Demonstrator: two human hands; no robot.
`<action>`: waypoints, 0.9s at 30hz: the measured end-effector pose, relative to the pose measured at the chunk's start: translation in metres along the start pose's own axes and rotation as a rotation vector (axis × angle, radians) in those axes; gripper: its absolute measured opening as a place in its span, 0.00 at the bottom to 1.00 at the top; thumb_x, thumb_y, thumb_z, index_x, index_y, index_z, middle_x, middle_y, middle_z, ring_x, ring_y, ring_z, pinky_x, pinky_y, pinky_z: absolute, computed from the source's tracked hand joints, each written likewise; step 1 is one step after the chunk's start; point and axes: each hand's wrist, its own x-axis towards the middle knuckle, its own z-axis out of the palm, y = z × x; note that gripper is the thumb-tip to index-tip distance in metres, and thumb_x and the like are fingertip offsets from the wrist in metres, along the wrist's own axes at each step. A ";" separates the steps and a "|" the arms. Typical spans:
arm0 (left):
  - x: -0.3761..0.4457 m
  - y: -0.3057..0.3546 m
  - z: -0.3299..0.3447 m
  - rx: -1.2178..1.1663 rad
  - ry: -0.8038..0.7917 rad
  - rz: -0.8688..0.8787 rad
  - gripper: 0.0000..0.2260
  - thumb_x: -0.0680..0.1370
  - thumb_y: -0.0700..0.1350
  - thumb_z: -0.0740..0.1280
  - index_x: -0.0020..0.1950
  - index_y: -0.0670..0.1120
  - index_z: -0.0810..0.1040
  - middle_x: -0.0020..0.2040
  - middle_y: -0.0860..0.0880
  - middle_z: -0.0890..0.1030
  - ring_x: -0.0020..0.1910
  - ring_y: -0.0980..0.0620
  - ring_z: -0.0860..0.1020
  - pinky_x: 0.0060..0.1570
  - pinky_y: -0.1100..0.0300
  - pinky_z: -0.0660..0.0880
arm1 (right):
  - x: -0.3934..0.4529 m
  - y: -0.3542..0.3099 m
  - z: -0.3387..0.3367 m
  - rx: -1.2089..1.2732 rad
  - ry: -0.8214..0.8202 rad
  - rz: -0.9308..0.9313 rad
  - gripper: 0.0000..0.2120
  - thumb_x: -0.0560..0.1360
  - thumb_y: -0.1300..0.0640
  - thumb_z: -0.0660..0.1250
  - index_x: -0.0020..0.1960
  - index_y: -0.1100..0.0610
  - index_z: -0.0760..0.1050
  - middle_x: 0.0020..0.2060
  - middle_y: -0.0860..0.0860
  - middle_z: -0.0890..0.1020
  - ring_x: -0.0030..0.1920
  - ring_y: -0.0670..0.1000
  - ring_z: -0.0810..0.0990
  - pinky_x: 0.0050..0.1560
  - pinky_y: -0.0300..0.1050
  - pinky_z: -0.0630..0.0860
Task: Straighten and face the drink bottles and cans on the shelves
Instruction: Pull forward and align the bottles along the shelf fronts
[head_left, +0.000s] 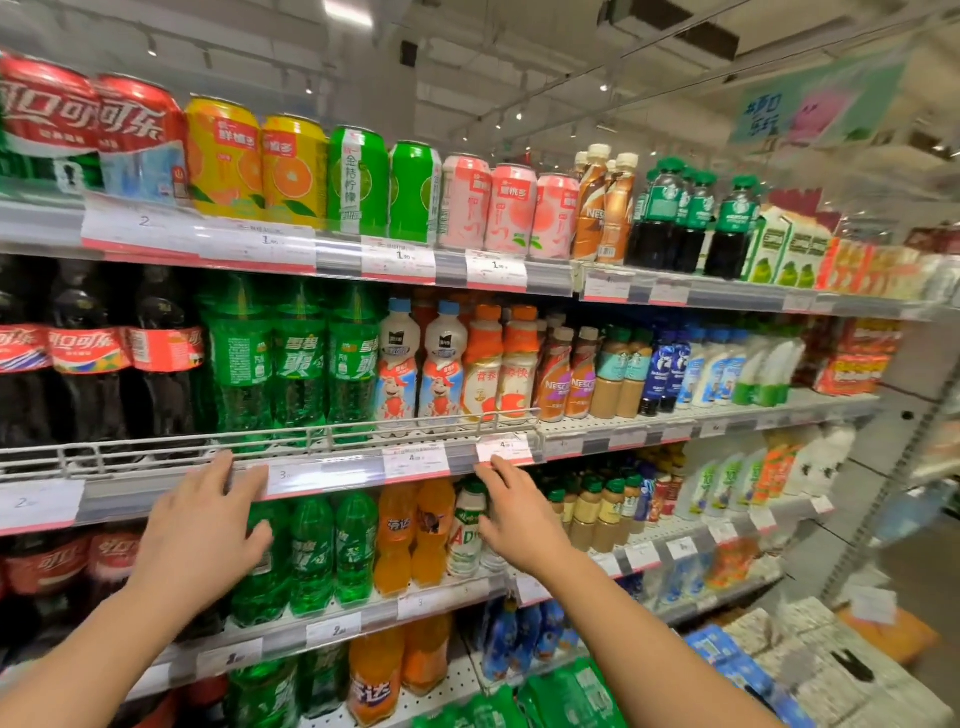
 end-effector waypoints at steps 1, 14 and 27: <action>0.003 0.009 -0.006 -0.030 0.021 0.011 0.30 0.73 0.55 0.72 0.73 0.51 0.73 0.70 0.42 0.71 0.67 0.38 0.71 0.59 0.40 0.74 | -0.003 0.003 -0.004 0.004 0.003 -0.001 0.34 0.79 0.49 0.64 0.81 0.49 0.55 0.80 0.52 0.57 0.78 0.56 0.58 0.75 0.54 0.66; 0.073 0.201 -0.135 -0.069 0.278 0.484 0.33 0.78 0.59 0.61 0.82 0.55 0.56 0.82 0.49 0.56 0.81 0.45 0.56 0.77 0.46 0.58 | -0.013 0.074 -0.140 -0.023 0.241 0.062 0.30 0.78 0.51 0.65 0.78 0.52 0.63 0.77 0.52 0.63 0.76 0.55 0.62 0.75 0.54 0.65; 0.185 0.408 -0.150 -0.064 0.331 0.396 0.33 0.77 0.59 0.58 0.81 0.53 0.57 0.82 0.48 0.56 0.81 0.43 0.54 0.75 0.40 0.59 | 0.091 0.257 -0.310 -0.106 0.489 -0.011 0.22 0.77 0.52 0.67 0.71 0.54 0.73 0.69 0.51 0.75 0.66 0.55 0.75 0.65 0.50 0.72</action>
